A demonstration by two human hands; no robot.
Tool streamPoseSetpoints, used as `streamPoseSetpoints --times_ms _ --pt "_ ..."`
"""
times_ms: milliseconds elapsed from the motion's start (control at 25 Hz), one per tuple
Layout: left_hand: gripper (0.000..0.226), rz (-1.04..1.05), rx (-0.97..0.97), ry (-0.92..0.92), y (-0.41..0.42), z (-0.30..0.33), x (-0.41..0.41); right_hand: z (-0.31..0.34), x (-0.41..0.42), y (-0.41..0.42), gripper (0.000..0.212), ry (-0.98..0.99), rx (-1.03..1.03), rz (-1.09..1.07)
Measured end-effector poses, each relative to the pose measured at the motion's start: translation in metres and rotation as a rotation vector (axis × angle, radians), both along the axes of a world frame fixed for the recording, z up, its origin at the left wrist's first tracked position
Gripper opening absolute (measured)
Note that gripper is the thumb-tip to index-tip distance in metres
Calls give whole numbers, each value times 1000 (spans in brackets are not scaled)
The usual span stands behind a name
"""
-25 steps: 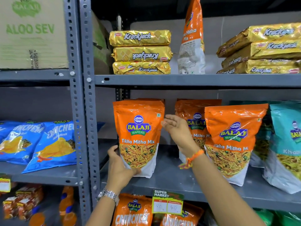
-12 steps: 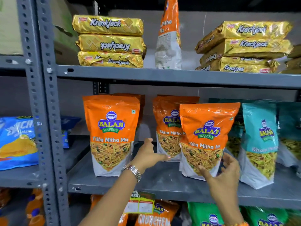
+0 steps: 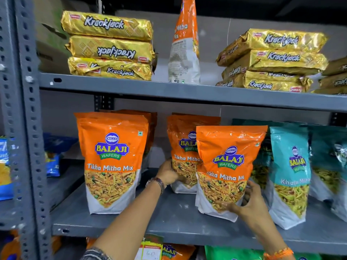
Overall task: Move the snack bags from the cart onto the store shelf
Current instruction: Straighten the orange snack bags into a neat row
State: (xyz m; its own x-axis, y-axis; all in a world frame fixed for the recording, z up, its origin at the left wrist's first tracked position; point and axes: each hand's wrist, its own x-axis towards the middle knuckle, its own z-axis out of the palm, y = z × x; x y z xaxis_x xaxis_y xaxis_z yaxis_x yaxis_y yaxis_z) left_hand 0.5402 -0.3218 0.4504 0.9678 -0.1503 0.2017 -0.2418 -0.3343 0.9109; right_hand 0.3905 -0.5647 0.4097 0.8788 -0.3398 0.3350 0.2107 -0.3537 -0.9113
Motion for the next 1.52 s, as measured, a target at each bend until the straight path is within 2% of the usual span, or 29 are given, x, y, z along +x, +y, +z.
streamPoseSetpoints --times_ms 80,280,440,520,640,720,800,960,1040,1160,1360,1520 --pt "92 -30 -28 -8 -3 -7 15 -7 7 -10 129 6 4 40" --pt "107 -55 -18 -27 -10 -24 51 -2 3 -11 92 14 -13 73" --pt "114 -23 -11 12 -10 -28 59 -7 9 -16 89 41 -39 64" --pt "103 25 -5 35 -9 -13 28 -8 10 -17 88 38 -39 71" --pt "64 179 -20 57 -5 5 -25 -7 11 -18 86 36 -31 98" --pt "60 219 -104 36 1 6 -44 -9 14 -18 85 43 -29 116" --pt "58 145 -270 -25 8 11 -61 -10 15 -15 86 50 -35 127" --pt "28 -53 -438 -276 16 47 -99 -10 17 6 90 36 -52 145" --pt "26 -93 -422 -378 15 61 -110 -10 19 19 94 23 -63 150" --pt "24 45 -395 -449 12 63 -105 -5 17 38 92 17 -85 138" --pt "13 166 -508 -408 12 74 -90 8 13 52 91 24 -163 125" --pt "20 266 -517 -377 13 87 -79 14 16 54 94 52 -203 131"
